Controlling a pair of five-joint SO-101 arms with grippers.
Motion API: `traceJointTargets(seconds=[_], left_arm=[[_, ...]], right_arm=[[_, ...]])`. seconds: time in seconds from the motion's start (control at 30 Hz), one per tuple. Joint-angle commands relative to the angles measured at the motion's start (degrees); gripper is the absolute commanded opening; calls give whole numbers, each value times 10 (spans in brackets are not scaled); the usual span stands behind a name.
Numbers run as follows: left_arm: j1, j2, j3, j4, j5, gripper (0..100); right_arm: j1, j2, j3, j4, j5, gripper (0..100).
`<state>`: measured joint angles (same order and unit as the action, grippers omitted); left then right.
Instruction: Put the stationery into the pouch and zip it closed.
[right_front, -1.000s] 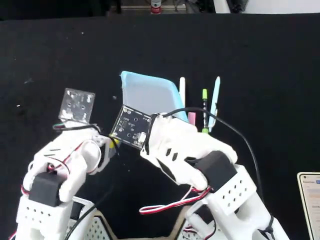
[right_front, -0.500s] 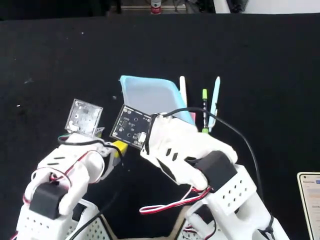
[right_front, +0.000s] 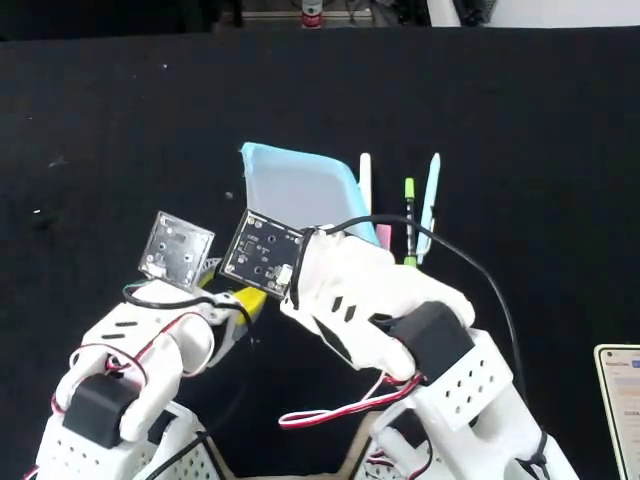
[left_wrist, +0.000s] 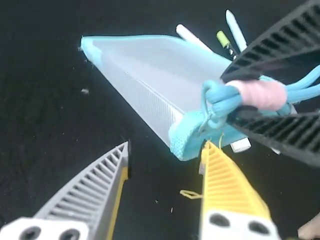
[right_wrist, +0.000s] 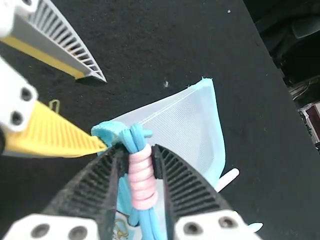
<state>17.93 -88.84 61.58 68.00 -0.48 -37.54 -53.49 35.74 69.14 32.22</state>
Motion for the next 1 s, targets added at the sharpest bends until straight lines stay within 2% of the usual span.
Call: traceJointTargets(seconds=[0.0, 0.13, 0.47, 0.67, 0.97], left_arm=[[1, -4, 14, -43, -4, 236], [0, -4, 30, -67, -4, 236], [0, -9, 26, -68, -4, 207], [5, -9, 26, -69, -4, 69], [0, -9, 26, -76, -2, 35]], right_arm=[[5, -12, -31, -9, -1, 11], [6, -12, -29, -8, -1, 11], [9, -16, -9, -5, -1, 11], [9, -16, -12, 55, -1, 11], [8, -44, -9, 179, -5, 11]])
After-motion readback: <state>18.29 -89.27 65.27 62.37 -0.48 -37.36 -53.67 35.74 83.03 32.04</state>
